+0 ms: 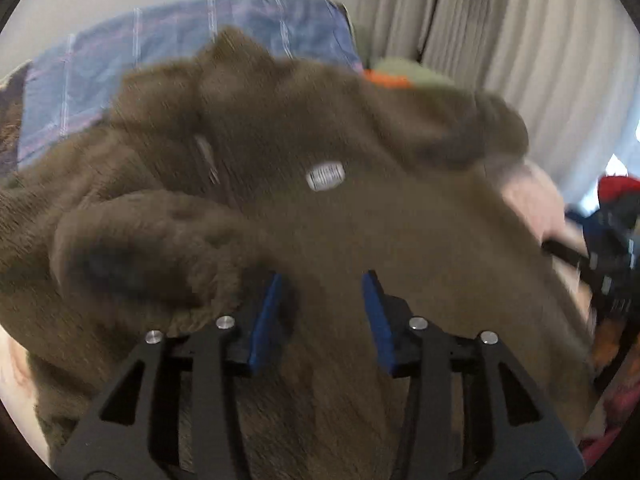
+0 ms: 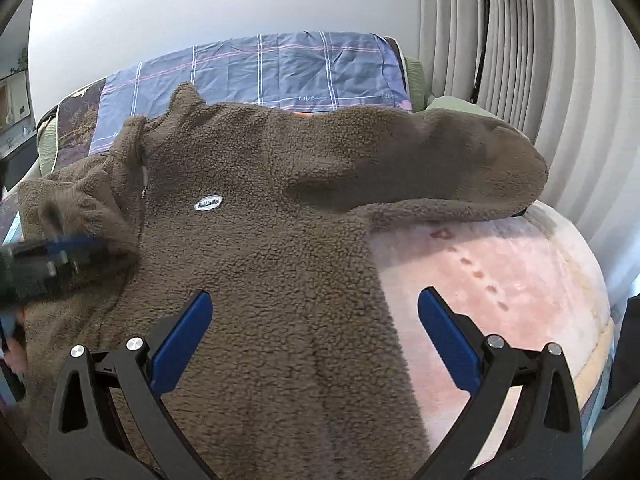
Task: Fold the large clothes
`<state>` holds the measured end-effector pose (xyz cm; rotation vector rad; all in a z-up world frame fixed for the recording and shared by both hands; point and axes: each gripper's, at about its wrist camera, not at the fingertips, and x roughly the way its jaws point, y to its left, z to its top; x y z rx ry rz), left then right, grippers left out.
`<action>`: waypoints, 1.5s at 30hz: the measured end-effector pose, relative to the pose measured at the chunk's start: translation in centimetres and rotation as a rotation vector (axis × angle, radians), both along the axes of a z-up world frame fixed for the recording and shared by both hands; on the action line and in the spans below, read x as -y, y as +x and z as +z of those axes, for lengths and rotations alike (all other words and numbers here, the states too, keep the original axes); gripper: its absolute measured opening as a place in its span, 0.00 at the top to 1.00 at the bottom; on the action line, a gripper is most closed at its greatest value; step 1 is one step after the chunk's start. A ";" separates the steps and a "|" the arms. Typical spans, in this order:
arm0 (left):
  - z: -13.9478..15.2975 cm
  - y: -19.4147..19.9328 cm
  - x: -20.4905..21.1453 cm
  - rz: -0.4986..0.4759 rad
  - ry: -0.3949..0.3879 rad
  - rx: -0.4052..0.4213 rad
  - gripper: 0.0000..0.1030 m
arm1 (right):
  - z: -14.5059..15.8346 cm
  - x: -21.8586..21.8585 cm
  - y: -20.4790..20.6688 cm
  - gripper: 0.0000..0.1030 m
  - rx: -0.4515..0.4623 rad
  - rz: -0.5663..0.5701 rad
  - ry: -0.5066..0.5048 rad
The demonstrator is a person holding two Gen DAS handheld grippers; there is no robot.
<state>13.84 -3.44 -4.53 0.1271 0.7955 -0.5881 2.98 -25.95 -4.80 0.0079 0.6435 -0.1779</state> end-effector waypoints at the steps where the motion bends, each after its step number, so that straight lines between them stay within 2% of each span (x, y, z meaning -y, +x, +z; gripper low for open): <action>1: 0.0 -0.4 -0.1 0.007 0.023 0.017 0.44 | 0.0 0.0 0.1 0.01 -0.004 0.007 0.000; 2: 0.3 -1.0 -0.2 0.011 0.036 0.043 0.37 | 0.0 0.0 0.3 0.01 -0.010 0.023 0.000; 3: 1.0 -2.5 -0.4 0.015 0.044 0.076 0.34 | 0.2 -0.3 0.6 0.01 -0.013 0.046 -0.002; 7: 3.2 -4.4 -4.0 0.053 0.004 0.115 0.32 | 1.6 -3.5 1.2 0.01 0.030 0.205 -0.070; 10: 3.9 -6.6 -8.9 0.162 -0.025 0.145 0.32 | 2.4 -6.9 1.5 0.01 0.067 0.344 -0.133; 11: 3.8 -6.5 -9.7 0.196 -0.021 0.146 0.33 | 2.7 -9.0 1.6 0.02 0.082 0.434 -0.157; 13: 3.1 -5.9 -12.4 0.307 -0.018 0.111 0.45 | 2.6 -12.5 1.8 0.09 0.098 0.574 -0.200; 14: 2.8 -5.5 -13.5 0.346 -0.023 0.087 0.56 | 2.4 -14.0 1.9 0.14 0.098 0.623 -0.223; 15: 2.3 -4.9 -14.6 0.395 -0.030 0.058 0.61 | 2.1 -15.8 2.1 0.16 0.091 0.676 -0.252; 17: 1.2 -4.5 -17.4 0.496 -0.044 0.009 0.62 | 1.2 -19.1 2.9 0.18 0.057 0.772 -0.270; 20: -0.3 -4.4 -19.1 0.556 -0.077 -0.026 0.62 | -0.2 -23.0 4.7 0.18 0.017 0.827 -0.292; 24: -1.6 -4.4 -20.5 0.596 -0.108 -0.039 0.59 | -2.9 -26.6 8.2 0.18 -0.025 0.805 -0.389; 25: -1.9 -5.1 -20.6 0.601 -0.104 -0.037 0.59 | -3.9 -27.3 9.4 0.23 -0.051 0.783 -0.420; 26: -2.3 -5.1 -20.8 0.610 -0.103 -0.043 0.59 | -4.4 -27.6 9.9 0.53 -0.062 0.763 -0.443; 27: -2.6 -5.3 -21.1 0.614 -0.112 -0.054 0.59 | -4.7 -27.7 10.6 0.65 -0.077 0.746 -0.461; 28: -3.0 -5.1 -21.3 0.616 -0.123 -0.062 0.59 | -4.5 -27.4 11.4 0.74 -0.096 0.742 -0.436; 29: -3.3 -5.2 -21.5 0.619 -0.140 -0.071 0.60 | -3.0 -25.9 12.2 0.82 -0.085 0.716 -0.327; 30: -3.4 -5.3 -21.5 0.621 -0.154 -0.073 0.60 | -2.0 -24.7 12.4 0.85 -0.067 0.684 -0.270; 33: -3.7 -5.3 -21.9 0.623 -0.171 -0.070 0.60 | 2.8 -17.9 14.0 0.86 0.030 0.513 -0.076; 35: -3.8 -5.3 -21.6 0.623 -0.160 -0.064 0.60 | 4.7 -10.9 15.8 0.86 0.042 0.344 0.113; 36: -3.8 -5.2 -21.5 0.622 -0.156 -0.062 0.60 | 4.6 -7.1 17.0 0.85 0.016 0.249 0.213; 38: -3.9 -5.3 -21.5 0.623 -0.154 -0.061 0.60 | 2.6 -0.1 19.0 0.69 -0.094 0.042 0.347; 40: -3.9 -5.4 -21.6 0.623 -0.164 -0.062 0.60 | 0.2 4.4 18.9 0.69 -0.184 -0.099 0.426; 42: -4.0 -5.4 -21.9 0.623 -0.174 -0.067 0.59 | -0.8 6.1 18.0 0.69 -0.197 -0.117 0.480; 45: -4.1 -5.3 -22.0 0.624 -0.171 -0.070 0.59 | -0.3 4.3 17.4 0.69 -0.195 -0.040 0.409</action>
